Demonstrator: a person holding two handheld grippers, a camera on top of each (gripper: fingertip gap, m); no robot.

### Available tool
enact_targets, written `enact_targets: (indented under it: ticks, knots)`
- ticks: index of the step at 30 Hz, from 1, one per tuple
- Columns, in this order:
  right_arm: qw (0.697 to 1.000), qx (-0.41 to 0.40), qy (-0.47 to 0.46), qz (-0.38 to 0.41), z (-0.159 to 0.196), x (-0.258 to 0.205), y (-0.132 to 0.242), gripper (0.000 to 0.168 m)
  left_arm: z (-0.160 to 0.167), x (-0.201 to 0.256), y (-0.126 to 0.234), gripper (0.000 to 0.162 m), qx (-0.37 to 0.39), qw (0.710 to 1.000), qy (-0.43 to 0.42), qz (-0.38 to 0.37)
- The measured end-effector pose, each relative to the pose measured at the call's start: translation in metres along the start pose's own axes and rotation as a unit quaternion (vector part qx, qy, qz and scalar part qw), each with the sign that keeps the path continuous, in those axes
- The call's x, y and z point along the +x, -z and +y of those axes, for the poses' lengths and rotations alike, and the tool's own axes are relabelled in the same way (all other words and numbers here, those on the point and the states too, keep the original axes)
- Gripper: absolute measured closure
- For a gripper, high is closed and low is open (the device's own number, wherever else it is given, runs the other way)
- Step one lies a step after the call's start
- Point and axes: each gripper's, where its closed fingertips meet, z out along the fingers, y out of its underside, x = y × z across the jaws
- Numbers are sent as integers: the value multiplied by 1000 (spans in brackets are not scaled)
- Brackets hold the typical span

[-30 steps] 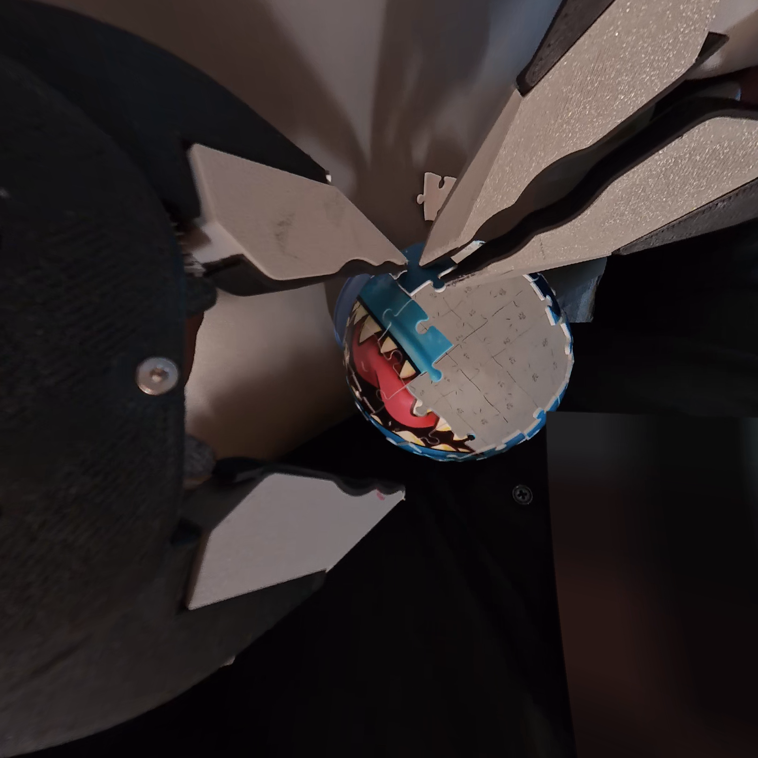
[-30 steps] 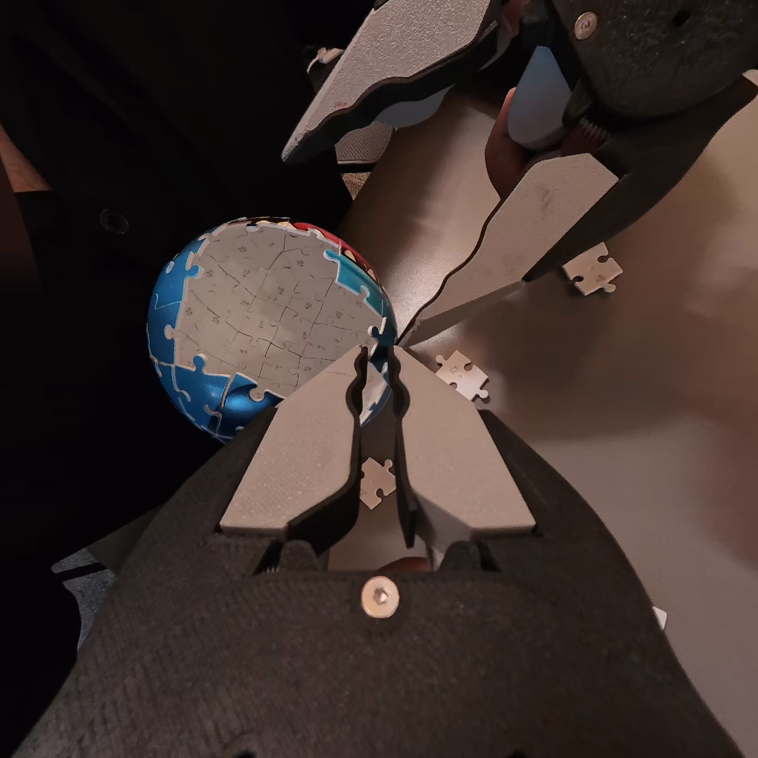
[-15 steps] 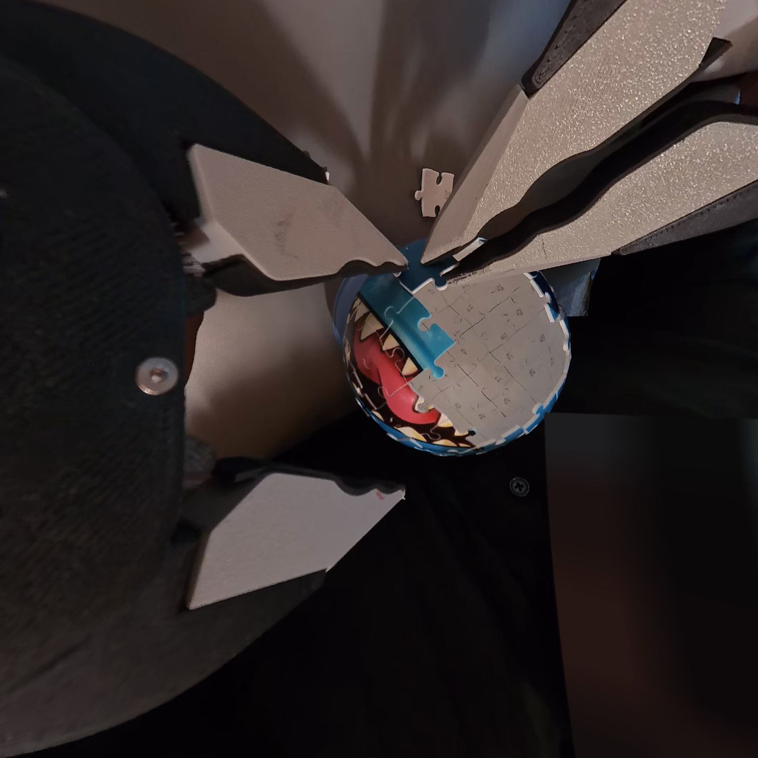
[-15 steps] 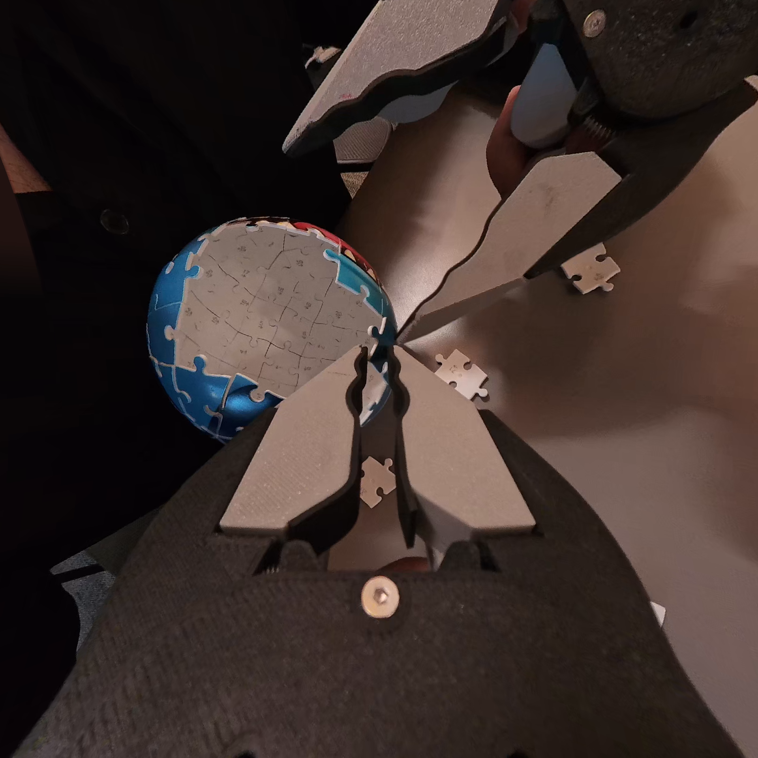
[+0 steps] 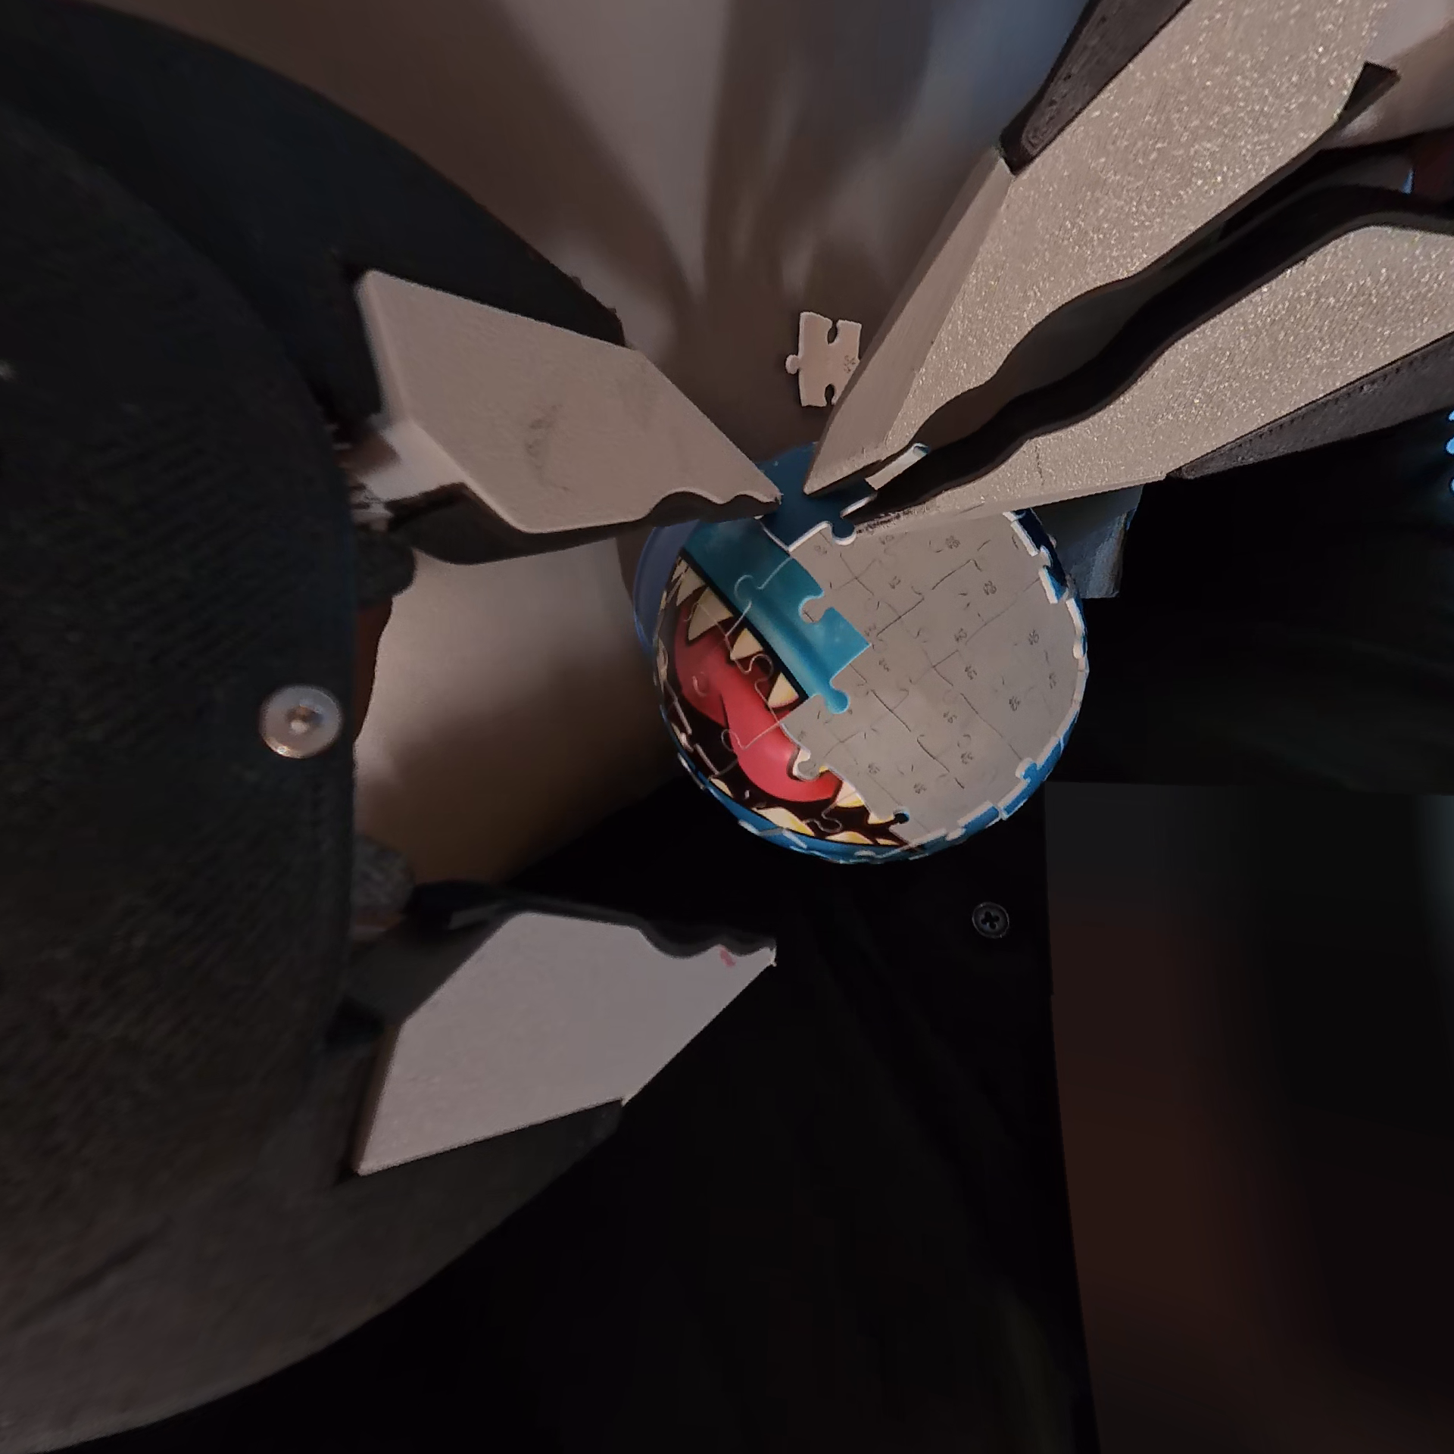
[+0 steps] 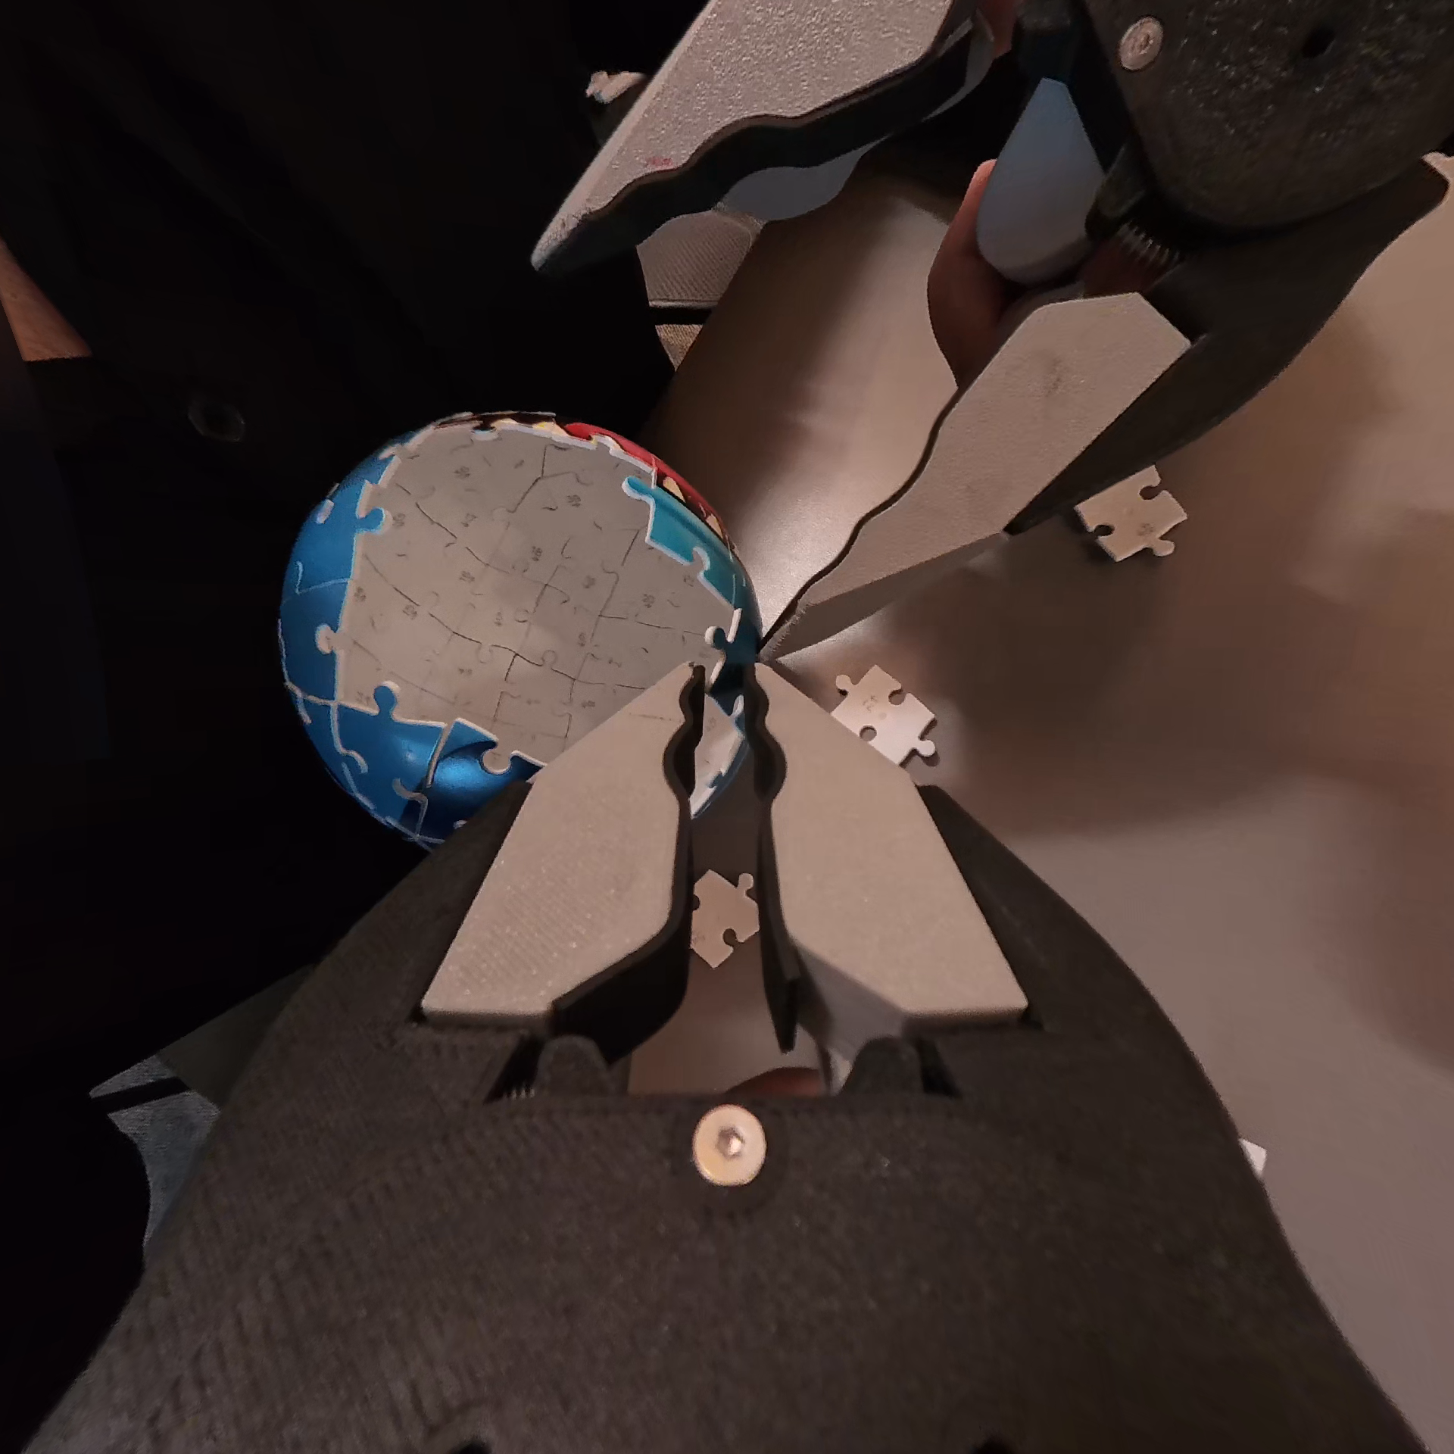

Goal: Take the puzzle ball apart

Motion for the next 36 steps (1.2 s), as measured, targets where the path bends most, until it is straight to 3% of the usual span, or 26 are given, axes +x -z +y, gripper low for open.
enact_targets:
  ticks: [14,21,36]
  knots:
    - [1000,4,15,16,-5,1,2,165,-2,-1,1,61,7,1000,4,5]
    - [993,-54,63,80,3,6,-6,160,-2,-1,1,61,7,1000,4,6]
    - [983,-67,109,132,3,9,-9,166,-1,0,2,62,0,1000,0,-3]
